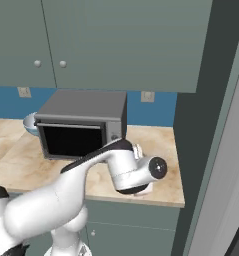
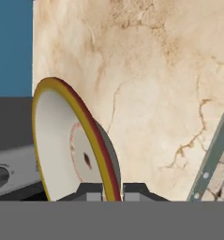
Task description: Pick up the bowls on the counter and stack them on top of one another in the open cabinet. Place the smaller bowl on top of the larger bowl.
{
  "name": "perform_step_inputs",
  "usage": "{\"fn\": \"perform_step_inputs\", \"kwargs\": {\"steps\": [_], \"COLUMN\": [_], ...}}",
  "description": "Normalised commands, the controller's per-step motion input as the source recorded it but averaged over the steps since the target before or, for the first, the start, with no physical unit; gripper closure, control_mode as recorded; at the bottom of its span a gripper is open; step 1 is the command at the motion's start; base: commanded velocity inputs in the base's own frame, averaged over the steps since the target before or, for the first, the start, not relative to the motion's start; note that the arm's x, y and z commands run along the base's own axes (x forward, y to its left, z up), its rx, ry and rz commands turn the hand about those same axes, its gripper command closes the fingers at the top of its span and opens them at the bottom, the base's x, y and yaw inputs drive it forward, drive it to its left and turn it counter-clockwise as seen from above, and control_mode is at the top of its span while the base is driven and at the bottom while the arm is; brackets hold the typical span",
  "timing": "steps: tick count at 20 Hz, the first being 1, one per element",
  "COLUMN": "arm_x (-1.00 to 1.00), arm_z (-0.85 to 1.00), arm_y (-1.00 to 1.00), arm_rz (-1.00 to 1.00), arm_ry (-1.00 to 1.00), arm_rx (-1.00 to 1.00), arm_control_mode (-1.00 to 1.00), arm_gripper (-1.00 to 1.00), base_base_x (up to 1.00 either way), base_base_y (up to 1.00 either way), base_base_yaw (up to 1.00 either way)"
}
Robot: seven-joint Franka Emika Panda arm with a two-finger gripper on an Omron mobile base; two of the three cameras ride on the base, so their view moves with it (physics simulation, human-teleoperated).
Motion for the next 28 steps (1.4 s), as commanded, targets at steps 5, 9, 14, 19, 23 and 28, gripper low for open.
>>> {"fn": "perform_step_inputs", "kwargs": {"steps": [5,9,14,19,23,28], "arm_x": [-0.77,-0.57,-0.49,-0.4,-0.45,-0.3], "arm_z": [0.24,0.2,0.15,0.15,0.11,0.01], "arm_y": [0.49,0.67,0.77,0.75,0.67,0.47], "arm_rz": [0.0,0.0,0.01,0.01,0.0,0.05], "arm_ry": [0.0,0.0,0.0,0.0,-0.01,0.0], "arm_rx": [-0.07,-0.08,-0.09,-0.07,-0.03,-0.01], "arm_control_mode": [-1.0,-1.0,-1.0,-1.0,-1.0,-1.0], "arm_gripper": [1.0,1.0,1.0,1.0,1.0,1.0], "base_base_x": [0.0,0.0,0.0,0.0,0.0,0.0], "base_base_y": [0.0,0.0,0.0,0.0,0.0,0.0], "base_base_yaw": [0.0,0.0,0.0,0.0,0.0,0.0]}}
